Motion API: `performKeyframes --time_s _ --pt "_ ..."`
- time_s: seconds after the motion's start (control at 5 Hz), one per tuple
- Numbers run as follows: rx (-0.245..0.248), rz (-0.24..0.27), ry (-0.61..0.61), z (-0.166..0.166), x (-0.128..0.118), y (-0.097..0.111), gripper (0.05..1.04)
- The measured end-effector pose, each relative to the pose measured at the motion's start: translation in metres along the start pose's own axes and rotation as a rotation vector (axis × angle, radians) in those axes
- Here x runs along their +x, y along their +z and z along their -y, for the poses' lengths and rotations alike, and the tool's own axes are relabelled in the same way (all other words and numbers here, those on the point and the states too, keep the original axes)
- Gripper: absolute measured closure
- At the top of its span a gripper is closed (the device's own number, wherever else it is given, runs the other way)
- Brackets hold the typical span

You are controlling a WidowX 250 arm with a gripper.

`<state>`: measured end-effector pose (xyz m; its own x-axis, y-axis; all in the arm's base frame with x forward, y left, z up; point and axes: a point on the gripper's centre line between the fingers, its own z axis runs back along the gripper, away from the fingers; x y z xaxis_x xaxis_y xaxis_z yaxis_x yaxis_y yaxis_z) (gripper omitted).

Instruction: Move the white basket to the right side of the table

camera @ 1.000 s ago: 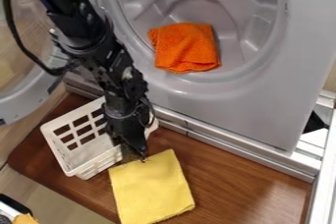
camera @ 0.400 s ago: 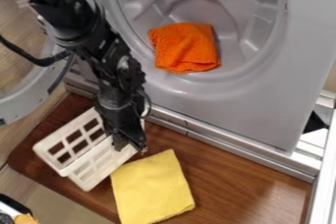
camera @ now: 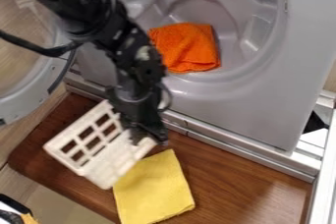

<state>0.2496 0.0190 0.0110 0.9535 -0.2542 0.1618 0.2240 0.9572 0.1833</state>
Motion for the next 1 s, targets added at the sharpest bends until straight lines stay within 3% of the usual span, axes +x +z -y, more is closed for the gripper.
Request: performKeyframes --time_s 0.4,1.0 --pt "-0.024 0.004 -0.026 0.063 0.019 0.013 0.993" --pt "-0.029 0.009 -0.044 0.133 0.045 0.019 0.993"
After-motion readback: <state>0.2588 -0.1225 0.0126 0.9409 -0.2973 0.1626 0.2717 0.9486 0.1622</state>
